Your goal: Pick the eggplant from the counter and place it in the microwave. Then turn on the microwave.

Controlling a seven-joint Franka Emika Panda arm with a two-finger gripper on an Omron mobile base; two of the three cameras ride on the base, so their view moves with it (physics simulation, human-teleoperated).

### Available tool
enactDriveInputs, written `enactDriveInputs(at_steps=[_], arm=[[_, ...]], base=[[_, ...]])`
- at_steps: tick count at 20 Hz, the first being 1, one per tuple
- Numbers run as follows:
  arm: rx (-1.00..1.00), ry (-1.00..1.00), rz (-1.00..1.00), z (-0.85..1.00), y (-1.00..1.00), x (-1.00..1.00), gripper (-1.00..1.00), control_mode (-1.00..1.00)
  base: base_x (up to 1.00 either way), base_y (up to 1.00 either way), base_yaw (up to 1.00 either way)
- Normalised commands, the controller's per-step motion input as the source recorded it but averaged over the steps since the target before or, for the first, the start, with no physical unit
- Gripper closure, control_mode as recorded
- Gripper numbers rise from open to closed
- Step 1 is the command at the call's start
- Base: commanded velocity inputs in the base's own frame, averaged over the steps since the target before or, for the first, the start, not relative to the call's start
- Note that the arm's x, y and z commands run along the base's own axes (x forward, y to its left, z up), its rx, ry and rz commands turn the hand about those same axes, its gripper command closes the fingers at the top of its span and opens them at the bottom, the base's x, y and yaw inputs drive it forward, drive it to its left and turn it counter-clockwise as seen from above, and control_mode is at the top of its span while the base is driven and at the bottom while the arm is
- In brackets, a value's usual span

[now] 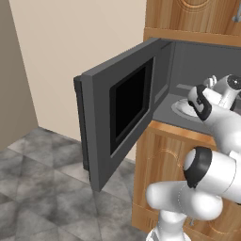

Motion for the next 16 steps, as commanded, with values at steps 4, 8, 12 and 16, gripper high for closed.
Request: enactDriveInputs(at_steps=[4,8,12,16], arm=[[0.0,0.0,0.0,-0.13,-0.05,0.26,1.0,-1.0],[0.0,0.0,0.0,-0.12,-0.06,0.26,1.0,-1.0],[0.0,0.0,0.0,-0.11,-0.09,0.24,1.0,-1.0],[0.0,0.0,0.0,-0.12,-0.06,0.23,1.0,-1.0]], base=[[0.0,0.0,0.0],[0.0,0.0,0.0],[0.0,0.0,0.0],[0.0,0.0,0.0]])
